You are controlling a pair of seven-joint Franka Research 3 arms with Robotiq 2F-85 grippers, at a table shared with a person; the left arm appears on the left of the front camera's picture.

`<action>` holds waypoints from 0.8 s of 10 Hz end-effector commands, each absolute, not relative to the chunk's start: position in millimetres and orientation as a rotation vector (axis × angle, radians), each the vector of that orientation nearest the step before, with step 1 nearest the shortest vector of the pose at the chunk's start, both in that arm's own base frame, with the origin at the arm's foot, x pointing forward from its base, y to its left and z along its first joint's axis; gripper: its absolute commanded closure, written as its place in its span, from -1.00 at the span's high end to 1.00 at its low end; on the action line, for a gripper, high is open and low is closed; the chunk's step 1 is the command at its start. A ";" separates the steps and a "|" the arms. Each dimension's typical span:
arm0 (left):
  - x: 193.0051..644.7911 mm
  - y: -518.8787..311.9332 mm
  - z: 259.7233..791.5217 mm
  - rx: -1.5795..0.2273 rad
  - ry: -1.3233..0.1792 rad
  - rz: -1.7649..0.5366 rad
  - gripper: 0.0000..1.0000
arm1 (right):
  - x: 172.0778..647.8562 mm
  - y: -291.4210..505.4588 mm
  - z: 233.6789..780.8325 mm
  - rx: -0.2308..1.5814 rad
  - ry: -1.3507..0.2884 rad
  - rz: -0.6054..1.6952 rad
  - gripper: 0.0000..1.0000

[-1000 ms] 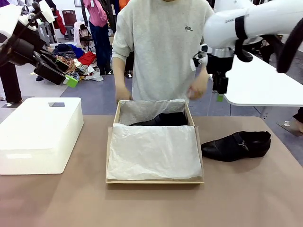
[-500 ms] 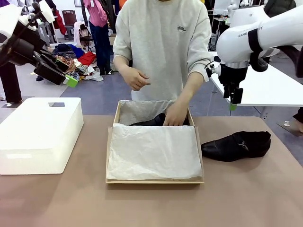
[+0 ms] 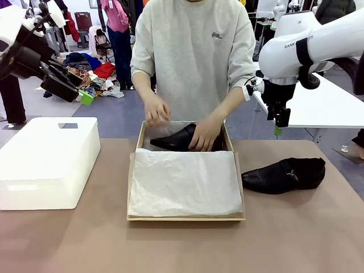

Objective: Pack the shoes into the box.
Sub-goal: Place the other shoe of the Shoes into the Shoes Box.

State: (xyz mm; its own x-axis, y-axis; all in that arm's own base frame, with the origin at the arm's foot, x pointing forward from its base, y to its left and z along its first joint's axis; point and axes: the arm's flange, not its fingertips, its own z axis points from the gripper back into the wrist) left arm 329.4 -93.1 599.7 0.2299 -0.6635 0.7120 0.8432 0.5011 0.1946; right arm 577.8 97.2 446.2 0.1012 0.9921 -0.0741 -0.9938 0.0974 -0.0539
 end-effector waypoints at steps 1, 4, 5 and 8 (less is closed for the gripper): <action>330.0 -91.8 599.7 -0.265 -0.841 -1.062 1.00 | 577.4 95.2 450.1 -0.102 0.021 1.465 1.00; 330.0 -91.8 599.7 -0.265 -0.841 -1.062 1.00 | 577.4 95.2 450.1 -0.102 0.021 1.465 1.00; 330.0 -91.8 599.7 -0.265 -0.841 -1.062 1.00 | 577.4 95.2 450.1 -0.102 0.021 1.465 1.00; 330.0 -91.8 599.7 -0.265 -0.841 -1.062 1.00 | 568.9 72.4 451.6 -0.069 -0.001 1.458 1.00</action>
